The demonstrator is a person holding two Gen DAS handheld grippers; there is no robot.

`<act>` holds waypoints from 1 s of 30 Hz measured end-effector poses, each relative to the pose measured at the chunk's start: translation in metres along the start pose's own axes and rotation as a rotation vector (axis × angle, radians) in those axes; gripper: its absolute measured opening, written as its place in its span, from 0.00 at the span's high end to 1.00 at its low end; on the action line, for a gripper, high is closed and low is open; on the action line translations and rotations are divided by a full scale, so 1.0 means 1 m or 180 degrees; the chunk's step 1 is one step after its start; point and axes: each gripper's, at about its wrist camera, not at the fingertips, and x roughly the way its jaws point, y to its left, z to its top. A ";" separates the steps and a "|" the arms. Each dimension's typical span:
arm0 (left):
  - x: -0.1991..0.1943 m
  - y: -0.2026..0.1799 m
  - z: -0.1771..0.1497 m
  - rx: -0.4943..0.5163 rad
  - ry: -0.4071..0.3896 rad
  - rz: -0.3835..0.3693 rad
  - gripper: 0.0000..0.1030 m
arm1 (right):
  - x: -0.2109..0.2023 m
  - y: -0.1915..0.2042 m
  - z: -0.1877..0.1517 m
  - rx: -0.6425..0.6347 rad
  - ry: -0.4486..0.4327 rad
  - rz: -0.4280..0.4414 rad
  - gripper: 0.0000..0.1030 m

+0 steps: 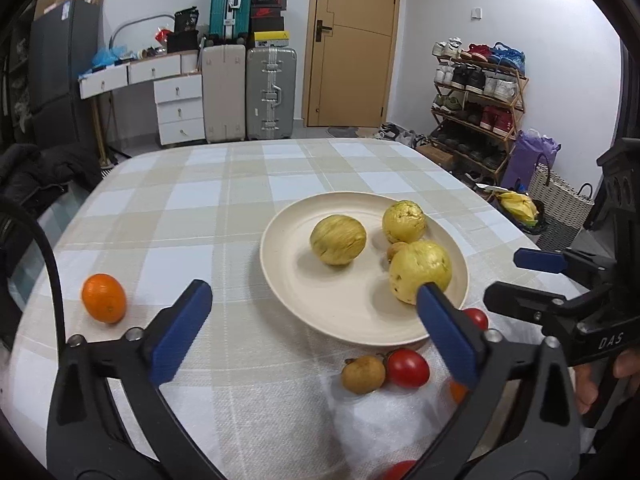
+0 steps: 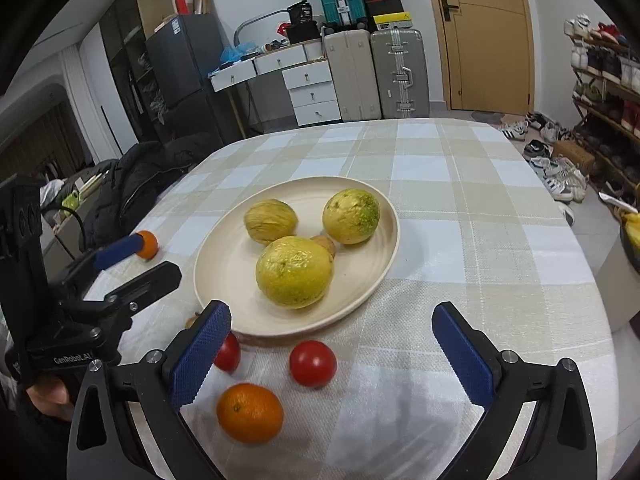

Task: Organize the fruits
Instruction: 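Withdraw both open tools from the plate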

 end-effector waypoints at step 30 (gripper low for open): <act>-0.083 -0.020 -0.061 0.0206 0.0150 -0.0092 0.01 | -0.016 0.037 -0.055 -0.0337 0.0330 0.0112 0.01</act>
